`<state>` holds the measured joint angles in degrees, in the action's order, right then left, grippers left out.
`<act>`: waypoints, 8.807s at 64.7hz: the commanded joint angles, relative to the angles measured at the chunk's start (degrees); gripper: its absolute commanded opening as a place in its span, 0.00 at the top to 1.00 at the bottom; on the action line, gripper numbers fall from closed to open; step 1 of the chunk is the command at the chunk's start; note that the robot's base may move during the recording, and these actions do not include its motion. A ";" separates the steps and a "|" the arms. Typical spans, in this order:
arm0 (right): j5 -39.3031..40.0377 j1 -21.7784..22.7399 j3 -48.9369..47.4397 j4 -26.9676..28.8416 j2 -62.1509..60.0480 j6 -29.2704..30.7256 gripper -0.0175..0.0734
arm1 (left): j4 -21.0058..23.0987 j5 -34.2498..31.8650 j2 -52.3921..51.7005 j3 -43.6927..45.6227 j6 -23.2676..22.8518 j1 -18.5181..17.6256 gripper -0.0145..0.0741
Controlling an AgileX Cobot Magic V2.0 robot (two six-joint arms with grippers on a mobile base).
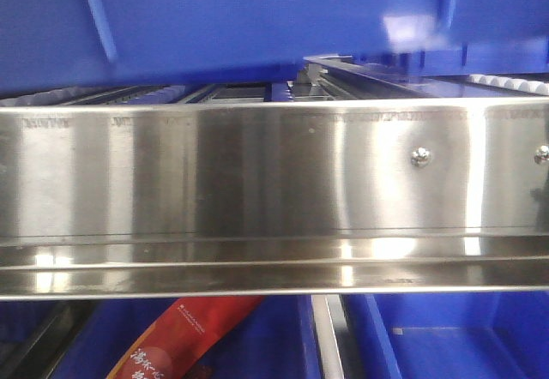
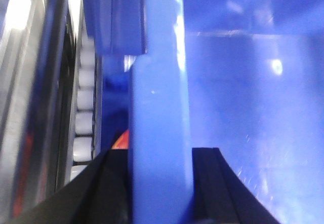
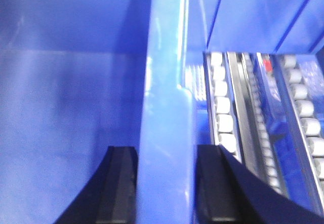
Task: Move blue bin to conveyor side
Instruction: 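Lift the blue bin with both grippers and pull it off the rollers, then hold the blue bin with both grippers while backing away from the shelf, then carry the blue bin with both grippers while turning toward the red table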
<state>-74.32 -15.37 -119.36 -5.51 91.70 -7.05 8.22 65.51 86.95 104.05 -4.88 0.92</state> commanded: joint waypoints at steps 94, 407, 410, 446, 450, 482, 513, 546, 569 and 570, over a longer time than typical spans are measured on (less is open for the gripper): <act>7.25 -10.00 21.54 -9.33 -26.22 -7.55 0.90 | -2.76 -4.05 -26.35 -12.87 -1.32 -0.20 0.86; 7.25 -10.00 21.54 -9.15 -26.22 -7.55 0.90 | -3.50 -4.05 -27.89 -12.87 -1.32 -0.20 0.86; 7.25 -10.00 21.54 -9.15 -26.22 -7.55 0.90 | -3.50 -4.05 -27.89 -12.87 -1.32 -0.20 0.86; 7.40 -10.00 21.54 -9.18 -26.22 -7.55 0.90 | -3.50 -4.05 -27.89 -12.87 -1.32 -0.20 0.86; 7.40 -10.00 21.54 -9.18 -26.22 -7.55 0.90 | -3.62 -4.17 -27.89 -12.87 -1.32 -0.20 0.86; 7.50 -10.00 21.54 -9.18 -26.22 -7.55 0.90 | -3.62 -4.88 -27.89 -12.87 -1.32 -0.20 0.86; 7.55 -10.00 21.54 -9.18 -26.22 -7.55 0.90 | -3.62 -4.88 -27.89 -12.87 -1.32 -0.20 0.86; 7.55 -10.00 21.54 -9.18 -26.22 -7.55 0.90 | -3.62 -4.88 -27.89 -12.87 -1.32 -0.20 0.86; 7.55 -10.00 21.54 -9.18 -26.22 -7.55 0.90 | -3.62 -4.88 -27.89 -12.87 -1.32 -0.20 0.86; 7.55 -10.00 21.54 -9.18 -26.22 -7.55 0.90 | -3.62 -4.88 -27.89 -12.87 -1.32 -0.20 0.86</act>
<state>-71.58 -25.42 -96.91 -10.82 66.67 -15.24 5.32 66.47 60.14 90.16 -6.61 0.90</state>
